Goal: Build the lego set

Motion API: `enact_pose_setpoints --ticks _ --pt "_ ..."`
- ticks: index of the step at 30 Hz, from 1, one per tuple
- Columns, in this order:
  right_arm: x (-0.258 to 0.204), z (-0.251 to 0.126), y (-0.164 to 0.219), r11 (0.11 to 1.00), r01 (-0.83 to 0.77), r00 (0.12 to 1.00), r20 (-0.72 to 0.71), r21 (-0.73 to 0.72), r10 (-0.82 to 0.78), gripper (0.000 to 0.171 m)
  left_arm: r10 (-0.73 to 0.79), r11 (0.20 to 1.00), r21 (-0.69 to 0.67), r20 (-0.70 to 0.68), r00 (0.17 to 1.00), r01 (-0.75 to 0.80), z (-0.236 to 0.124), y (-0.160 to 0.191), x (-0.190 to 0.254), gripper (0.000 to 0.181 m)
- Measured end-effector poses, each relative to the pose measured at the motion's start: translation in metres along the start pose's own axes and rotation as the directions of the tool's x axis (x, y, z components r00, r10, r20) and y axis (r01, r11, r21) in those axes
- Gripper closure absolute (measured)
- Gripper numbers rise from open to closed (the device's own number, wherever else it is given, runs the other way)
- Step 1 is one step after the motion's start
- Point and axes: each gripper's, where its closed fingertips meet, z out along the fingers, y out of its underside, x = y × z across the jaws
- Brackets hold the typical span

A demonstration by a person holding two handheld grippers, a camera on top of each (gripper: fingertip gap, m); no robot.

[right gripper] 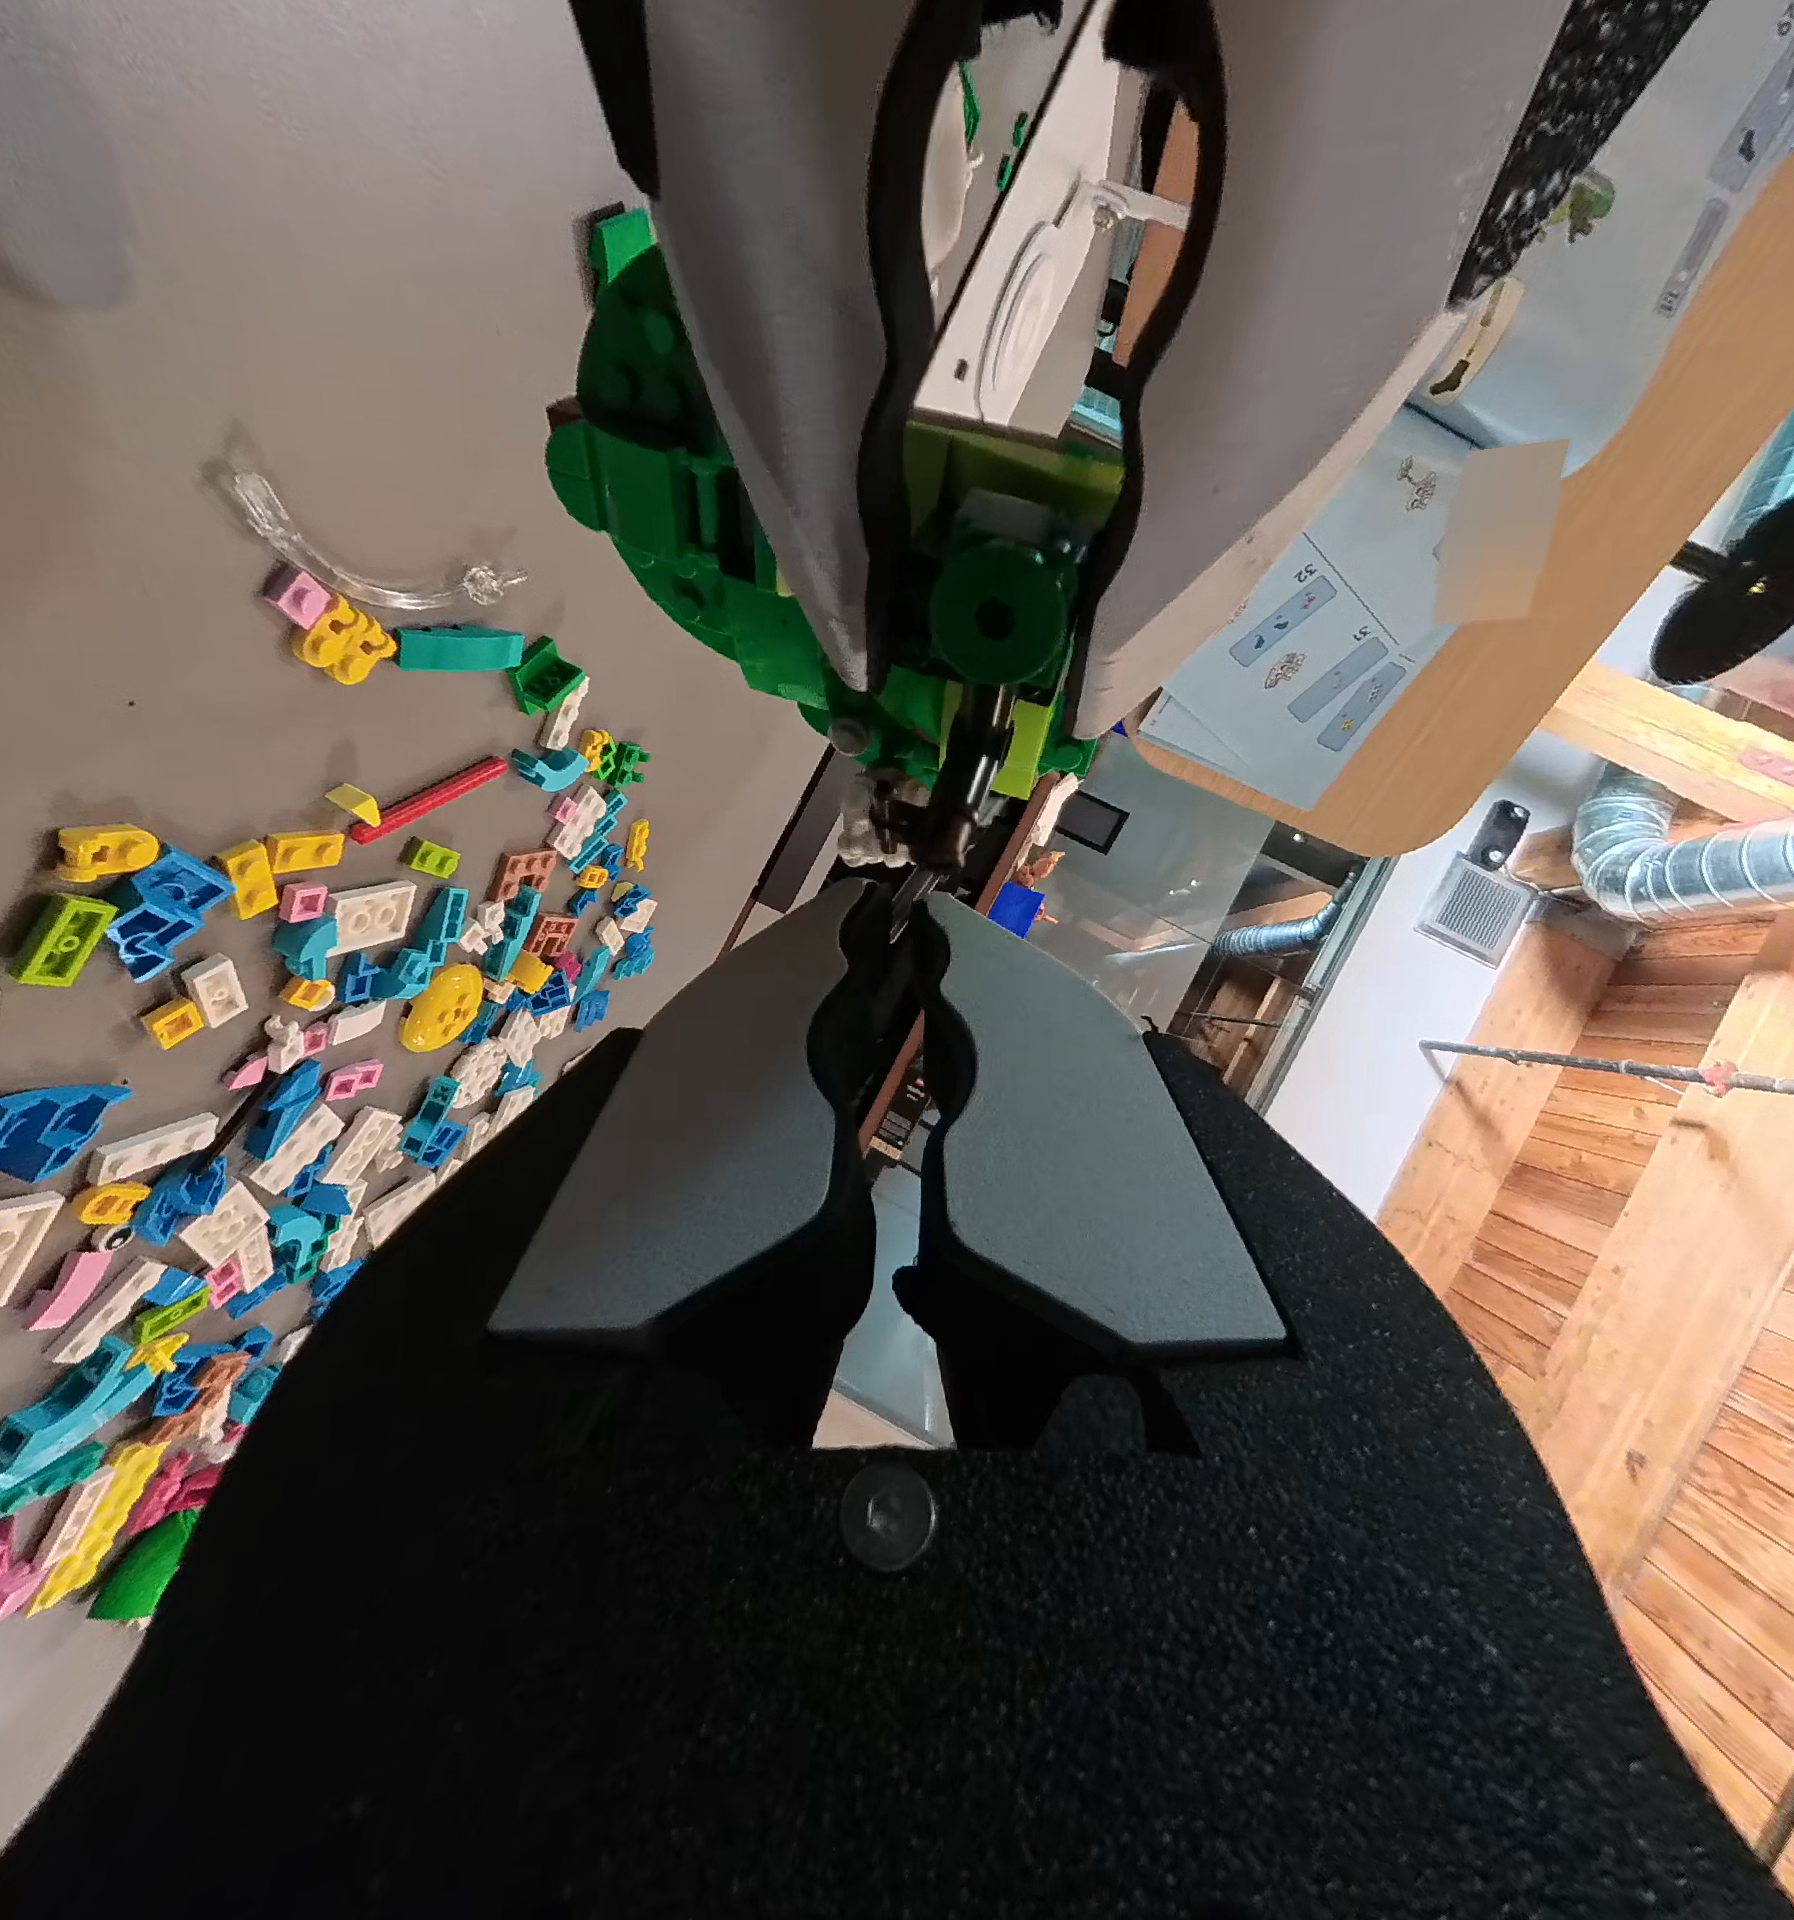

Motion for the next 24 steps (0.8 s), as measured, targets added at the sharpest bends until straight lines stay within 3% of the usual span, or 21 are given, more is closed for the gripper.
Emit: enact_pose_setpoints --ticks 12,21,24 --pt "0.001 -0.003 0.008 0.999 -0.022 1.0 0.014 -0.033 0.022 0.171 -0.028 0.999 -0.027 -0.018 0.999 0.028 0.002 0.009 0.001 0.155" --pt "-0.032 -0.011 0.013 0.984 -0.172 0.978 0.106 -0.052 0.177 0.171 -0.029 0.999 -0.014 -0.091 0.995 0.028 0.004 0.014 0.014 0.155" --pt "-0.035 -0.013 0.015 0.951 -0.308 0.941 0.141 -0.023 0.308 0.171 -0.037 0.999 0.022 -0.097 0.995 0.04 0.002 0.008 0.014 0.155"
